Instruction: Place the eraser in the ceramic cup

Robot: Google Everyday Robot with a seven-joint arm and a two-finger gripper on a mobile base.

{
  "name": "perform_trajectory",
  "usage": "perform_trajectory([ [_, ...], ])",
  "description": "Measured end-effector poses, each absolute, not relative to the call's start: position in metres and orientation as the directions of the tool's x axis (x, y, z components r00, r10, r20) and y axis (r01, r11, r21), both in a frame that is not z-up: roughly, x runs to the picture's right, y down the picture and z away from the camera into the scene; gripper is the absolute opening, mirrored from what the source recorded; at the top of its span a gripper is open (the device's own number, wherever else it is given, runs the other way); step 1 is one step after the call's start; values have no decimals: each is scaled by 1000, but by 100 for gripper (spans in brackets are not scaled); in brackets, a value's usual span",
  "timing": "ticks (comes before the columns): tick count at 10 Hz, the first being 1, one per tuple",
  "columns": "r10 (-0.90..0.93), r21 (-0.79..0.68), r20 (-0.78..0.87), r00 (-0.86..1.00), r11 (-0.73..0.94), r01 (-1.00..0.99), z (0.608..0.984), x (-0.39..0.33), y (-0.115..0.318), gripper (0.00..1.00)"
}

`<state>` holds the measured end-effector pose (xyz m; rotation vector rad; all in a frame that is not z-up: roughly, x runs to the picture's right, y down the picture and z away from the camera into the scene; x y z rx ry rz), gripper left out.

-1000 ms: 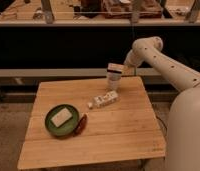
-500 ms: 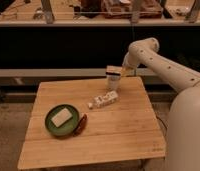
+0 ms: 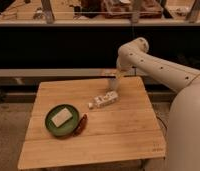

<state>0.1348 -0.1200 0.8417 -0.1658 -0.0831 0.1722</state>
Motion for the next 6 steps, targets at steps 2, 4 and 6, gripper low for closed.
perform_trajectory([
  [2, 234, -173, 55, 971, 960, -221, 842, 142, -139, 0],
  [4, 259, -179, 63, 964, 953, -245, 832, 154, -158, 0],
  [6, 183, -186, 26, 983, 967, -175, 824, 146, -172, 0],
])
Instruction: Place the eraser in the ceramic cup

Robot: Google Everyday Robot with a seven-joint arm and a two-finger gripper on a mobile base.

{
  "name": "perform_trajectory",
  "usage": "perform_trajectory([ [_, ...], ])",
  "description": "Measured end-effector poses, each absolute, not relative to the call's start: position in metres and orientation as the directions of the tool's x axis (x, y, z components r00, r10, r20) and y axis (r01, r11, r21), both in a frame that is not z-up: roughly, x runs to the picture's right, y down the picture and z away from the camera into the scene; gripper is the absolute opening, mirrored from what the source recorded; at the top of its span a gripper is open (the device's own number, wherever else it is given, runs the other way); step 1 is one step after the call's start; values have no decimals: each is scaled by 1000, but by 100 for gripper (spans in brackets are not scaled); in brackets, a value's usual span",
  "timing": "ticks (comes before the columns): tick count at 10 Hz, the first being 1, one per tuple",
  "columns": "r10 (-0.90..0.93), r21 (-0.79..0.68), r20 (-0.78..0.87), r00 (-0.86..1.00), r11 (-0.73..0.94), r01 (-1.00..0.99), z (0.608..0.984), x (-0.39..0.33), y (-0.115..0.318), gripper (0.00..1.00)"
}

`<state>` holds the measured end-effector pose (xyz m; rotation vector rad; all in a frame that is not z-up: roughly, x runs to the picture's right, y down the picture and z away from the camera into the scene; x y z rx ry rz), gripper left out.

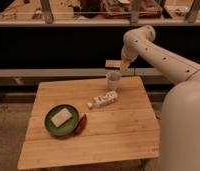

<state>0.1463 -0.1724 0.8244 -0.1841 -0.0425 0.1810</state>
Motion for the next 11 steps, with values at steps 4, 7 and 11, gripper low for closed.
perform_trajectory([
  [4, 107, -197, -72, 992, 973, -119, 821, 168, -180, 0],
  [7, 169, -197, -124, 978, 962, -191, 822, 220, -181, 0],
  [11, 175, -235, -150, 973, 950, -207, 840, 225, -171, 0],
])
